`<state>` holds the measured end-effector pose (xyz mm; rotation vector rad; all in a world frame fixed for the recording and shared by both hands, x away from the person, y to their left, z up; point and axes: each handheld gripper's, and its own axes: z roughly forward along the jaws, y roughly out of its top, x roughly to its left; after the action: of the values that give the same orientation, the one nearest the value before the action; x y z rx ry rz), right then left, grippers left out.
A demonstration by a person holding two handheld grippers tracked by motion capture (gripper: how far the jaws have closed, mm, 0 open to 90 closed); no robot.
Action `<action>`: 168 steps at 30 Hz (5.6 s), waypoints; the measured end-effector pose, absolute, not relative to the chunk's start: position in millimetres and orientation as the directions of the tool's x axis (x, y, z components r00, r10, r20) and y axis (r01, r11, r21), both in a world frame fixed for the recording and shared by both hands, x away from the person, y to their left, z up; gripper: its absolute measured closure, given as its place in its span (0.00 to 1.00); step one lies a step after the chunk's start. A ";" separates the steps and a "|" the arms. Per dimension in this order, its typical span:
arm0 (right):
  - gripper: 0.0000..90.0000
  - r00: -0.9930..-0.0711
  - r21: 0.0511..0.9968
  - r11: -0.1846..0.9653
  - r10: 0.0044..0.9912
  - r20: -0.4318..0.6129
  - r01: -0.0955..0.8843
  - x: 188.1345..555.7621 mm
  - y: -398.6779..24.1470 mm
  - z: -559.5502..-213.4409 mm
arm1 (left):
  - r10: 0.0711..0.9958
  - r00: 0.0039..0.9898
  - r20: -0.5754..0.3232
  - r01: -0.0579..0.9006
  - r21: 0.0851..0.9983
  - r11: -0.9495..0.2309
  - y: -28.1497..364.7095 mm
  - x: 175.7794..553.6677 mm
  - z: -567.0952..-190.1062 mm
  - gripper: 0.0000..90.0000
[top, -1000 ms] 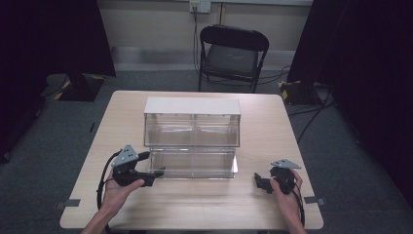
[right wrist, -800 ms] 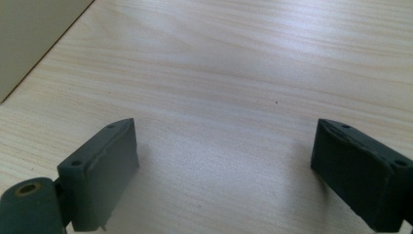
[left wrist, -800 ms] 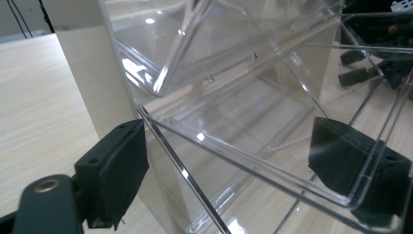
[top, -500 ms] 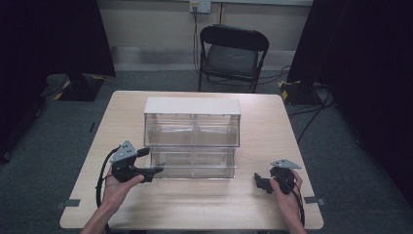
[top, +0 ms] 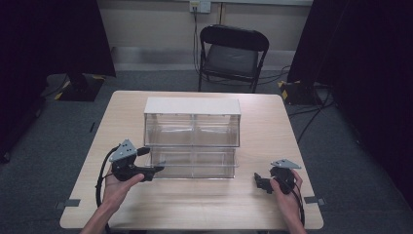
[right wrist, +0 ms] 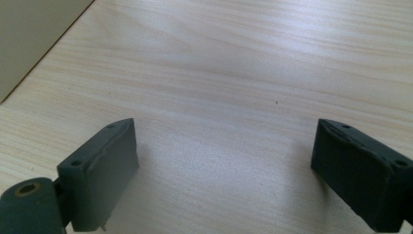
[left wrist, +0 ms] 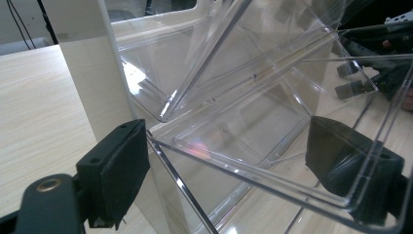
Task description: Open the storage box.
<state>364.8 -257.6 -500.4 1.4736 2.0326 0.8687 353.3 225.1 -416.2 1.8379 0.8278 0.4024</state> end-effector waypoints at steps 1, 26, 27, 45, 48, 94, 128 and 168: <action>0.10 -0.305 0.730 0.218 0.952 -0.015 0.648 364.7 -257.6 -500.4 | 0.701 0.706 -0.098 0.352 0.908 -0.228 225.1 353.4 -416.2 0.17; 0.10 -0.305 0.730 0.218 0.952 -0.014 0.648 364.7 -257.6 -500.4 | 0.700 0.710 -0.079 0.335 0.912 -0.237 223.1 352.3 -413.0 0.17; 0.10 -0.305 0.730 0.218 0.952 -0.015 0.647 364.7 -257.6 -500.4 | 0.701 0.708 -0.082 0.336 0.912 -0.234 222.9 352.2 -412.7 0.17; 0.10 -0.304 0.730 0.218 0.953 -0.014 0.648 364.7 -257.6 -500.4 | 0.703 0.705 -0.090 0.326 0.922 -0.209 226.0 353.9 -406.2 0.17; 0.10 -0.305 0.730 0.219 0.952 -0.015 0.647 364.8 -257.6 -500.4 | 0.702 0.706 -0.092 0.328 0.921 -0.209 224.7 353.2 -404.9 0.17; 0.10 -0.306 0.729 0.220 0.952 -0.015 0.648 365.0 -257.6 -500.4 | 0.698 0.710 -0.090 0.311 0.930 -0.196 224.0 355.8 -393.2 0.16; 0.10 -0.306 0.729 0.220 0.952 -0.016 0.648 365.1 -257.6 -500.4 | 0.692 0.713 -0.115 0.331 0.925 -0.186 222.8 362.4 -382.9 0.11; 0.09 -0.307 0.729 0.221 0.952 -0.016 0.648 365.2 -257.6 -500.5 | 0.695 0.707 -0.131 0.344 0.922 -0.175 222.8 363.8 -383.8 0.11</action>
<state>365.2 -257.6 -500.5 1.4715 2.0350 0.8669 363.8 222.8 -383.8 1.7805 0.8238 0.3858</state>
